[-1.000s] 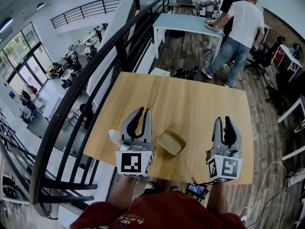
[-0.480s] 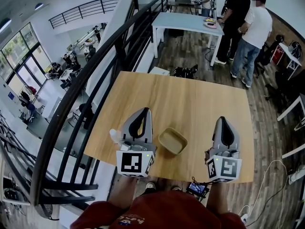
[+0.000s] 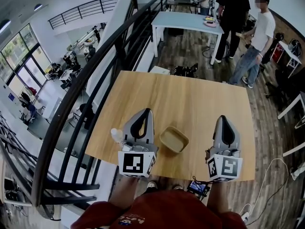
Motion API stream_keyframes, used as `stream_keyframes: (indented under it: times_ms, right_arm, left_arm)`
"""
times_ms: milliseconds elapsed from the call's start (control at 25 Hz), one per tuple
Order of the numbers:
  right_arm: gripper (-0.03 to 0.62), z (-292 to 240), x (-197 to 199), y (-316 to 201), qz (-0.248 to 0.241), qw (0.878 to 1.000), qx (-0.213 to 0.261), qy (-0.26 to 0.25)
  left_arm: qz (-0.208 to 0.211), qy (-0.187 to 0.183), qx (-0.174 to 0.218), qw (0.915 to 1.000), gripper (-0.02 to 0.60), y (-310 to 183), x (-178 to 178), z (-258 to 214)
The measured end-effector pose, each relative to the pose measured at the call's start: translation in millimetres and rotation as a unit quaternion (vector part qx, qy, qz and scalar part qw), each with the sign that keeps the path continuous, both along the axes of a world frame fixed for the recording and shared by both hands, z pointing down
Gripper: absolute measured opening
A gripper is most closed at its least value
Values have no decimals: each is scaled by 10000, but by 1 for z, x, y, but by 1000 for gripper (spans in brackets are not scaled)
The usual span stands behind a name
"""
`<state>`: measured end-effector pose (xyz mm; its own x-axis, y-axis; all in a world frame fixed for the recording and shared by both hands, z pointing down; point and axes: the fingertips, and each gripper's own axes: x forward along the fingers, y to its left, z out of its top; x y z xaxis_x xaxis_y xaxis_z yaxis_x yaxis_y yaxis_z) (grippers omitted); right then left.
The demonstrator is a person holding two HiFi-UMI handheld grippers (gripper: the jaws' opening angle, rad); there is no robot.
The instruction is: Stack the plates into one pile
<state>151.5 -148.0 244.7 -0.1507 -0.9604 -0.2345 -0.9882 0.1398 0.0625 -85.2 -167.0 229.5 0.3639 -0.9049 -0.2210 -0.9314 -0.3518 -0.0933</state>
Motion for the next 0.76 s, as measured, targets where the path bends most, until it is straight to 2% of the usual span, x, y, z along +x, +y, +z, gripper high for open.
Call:
stream_keyframes:
  times_ms: [760]
  right_arm:
    - [10, -1, -3, 2, -2, 10000, -25, -58]
  left_arm:
    - [52, 36, -18, 10000, 5, 5, -1, -4]
